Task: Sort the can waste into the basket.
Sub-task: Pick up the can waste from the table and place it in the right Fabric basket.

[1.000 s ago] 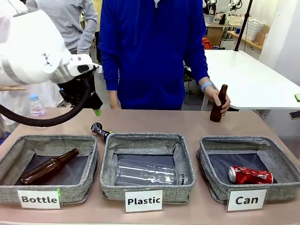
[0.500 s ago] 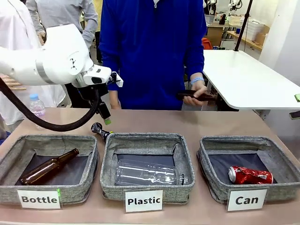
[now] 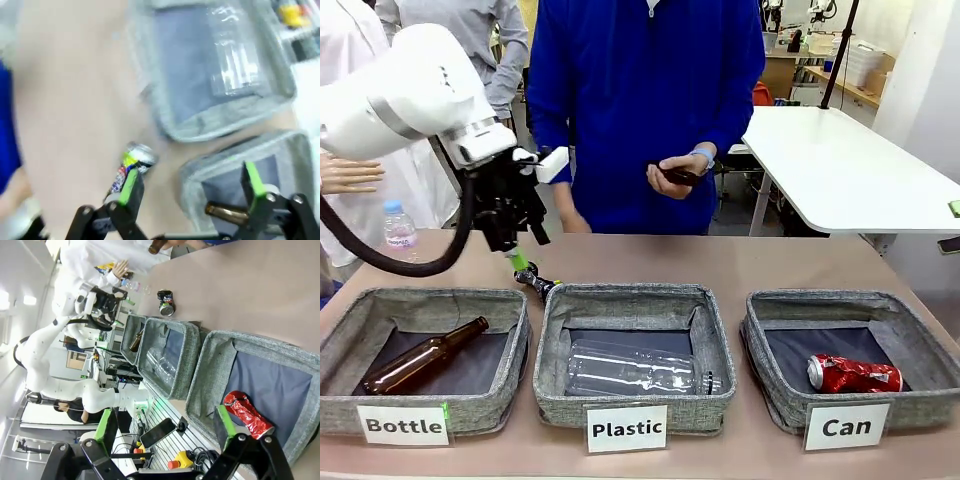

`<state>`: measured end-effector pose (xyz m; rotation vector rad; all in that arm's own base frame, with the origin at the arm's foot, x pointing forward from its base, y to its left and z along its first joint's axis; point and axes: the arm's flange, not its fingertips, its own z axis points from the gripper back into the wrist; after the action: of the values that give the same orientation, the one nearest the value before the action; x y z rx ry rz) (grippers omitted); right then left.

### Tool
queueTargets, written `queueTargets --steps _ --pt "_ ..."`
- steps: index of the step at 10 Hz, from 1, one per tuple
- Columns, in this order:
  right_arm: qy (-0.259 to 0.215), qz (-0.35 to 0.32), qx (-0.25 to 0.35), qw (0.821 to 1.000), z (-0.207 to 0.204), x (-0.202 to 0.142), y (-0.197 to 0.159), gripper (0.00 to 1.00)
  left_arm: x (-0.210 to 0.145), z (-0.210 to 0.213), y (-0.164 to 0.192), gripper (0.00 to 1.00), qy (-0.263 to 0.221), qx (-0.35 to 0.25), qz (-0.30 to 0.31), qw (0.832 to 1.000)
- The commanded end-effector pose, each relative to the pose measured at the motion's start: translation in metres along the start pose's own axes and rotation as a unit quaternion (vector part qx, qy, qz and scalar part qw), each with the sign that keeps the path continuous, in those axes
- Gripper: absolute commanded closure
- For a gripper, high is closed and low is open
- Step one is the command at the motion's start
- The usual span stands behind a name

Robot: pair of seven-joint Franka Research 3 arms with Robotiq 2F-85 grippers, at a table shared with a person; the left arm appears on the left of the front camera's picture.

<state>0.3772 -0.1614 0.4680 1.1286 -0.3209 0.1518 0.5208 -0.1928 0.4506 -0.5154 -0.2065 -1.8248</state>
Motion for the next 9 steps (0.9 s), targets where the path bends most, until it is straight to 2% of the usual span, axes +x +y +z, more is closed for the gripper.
queueTargets --steps 1,2,3,4,5,6,7,8,9 --pt "0.003 0.009 0.0 1.0 0.002 -0.002 0.001 0.0 -0.012 0.023 -0.003 0.0 0.007 -0.039 -0.057 0.998" --pt "0.003 0.009 0.0 1.0 0.002 -0.002 0.001 0.0 -0.015 0.027 -0.001 0.0 0.031 0.0 -0.019 0.999" --pt "0.003 0.009 0.0 1.0 0.002 -0.002 0.001 0.0 -0.017 0.032 0.01 0.0 0.065 0.109 0.127 0.984" --pt "0.003 0.009 0.0 1.0 0.002 -0.002 0.001 0.0 -0.009 0.019 -0.007 0.0 0.003 -0.029 -0.046 0.999" --pt "0.003 0.009 0.0 1.0 0.002 -0.002 0.001 0.0 -0.009 0.019 -0.007 0.0 0.003 -0.029 -0.046 0.999" --pt "0.003 0.009 0.0 1.0 0.002 -0.002 0.001 0.0 -0.017 0.033 0.003 0.0 0.02 0.026 0.01 0.999" --pt "0.003 0.009 0.0 1.0 0.002 -0.002 0.001 0.0 -0.017 0.032 0.009 0.0 0.032 0.075 -0.006 0.997" --pt "0.003 0.009 0.0 1.0 0.002 -0.002 0.001 0.0 -0.027 0.029 0.027 0.0 0.041 0.115 0.005 0.992" --pt "0.003 0.009 0.0 1.0 0.002 -0.002 0.001 0.0 -0.038 0.031 0.037 0.0 0.043 0.101 0.016 0.994"
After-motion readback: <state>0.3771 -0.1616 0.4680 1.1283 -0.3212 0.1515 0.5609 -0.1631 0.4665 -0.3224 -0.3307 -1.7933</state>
